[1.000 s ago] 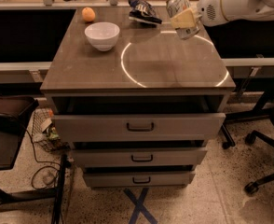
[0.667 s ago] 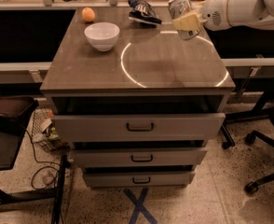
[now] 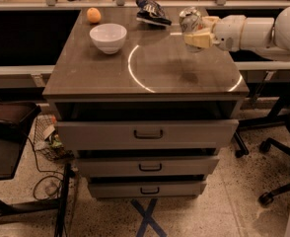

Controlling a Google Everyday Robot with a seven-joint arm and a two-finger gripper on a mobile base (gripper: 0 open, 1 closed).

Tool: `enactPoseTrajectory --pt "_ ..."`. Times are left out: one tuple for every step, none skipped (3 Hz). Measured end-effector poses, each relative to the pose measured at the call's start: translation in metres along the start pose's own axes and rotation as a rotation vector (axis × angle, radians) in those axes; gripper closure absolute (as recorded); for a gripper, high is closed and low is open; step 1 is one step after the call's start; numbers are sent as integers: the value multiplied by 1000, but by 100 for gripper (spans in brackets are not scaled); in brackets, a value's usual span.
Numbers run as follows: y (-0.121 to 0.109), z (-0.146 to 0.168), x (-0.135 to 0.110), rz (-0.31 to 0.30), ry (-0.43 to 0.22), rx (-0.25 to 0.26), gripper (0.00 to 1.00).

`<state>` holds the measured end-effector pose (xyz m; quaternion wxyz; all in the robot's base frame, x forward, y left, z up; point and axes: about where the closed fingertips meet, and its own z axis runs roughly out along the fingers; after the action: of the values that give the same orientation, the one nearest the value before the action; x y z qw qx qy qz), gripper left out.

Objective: Place 7up can upright

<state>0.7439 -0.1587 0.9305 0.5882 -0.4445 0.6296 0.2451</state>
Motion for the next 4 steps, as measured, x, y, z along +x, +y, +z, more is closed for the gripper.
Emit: enactPoseTrajectory --pt "5 9 2 73 -20 -35 100" --pt "8 12 2 175 0 -60 100" --pt "14 18 6 254 -3 -97 100" --pt "22 24 9 265 -37 -120 100"
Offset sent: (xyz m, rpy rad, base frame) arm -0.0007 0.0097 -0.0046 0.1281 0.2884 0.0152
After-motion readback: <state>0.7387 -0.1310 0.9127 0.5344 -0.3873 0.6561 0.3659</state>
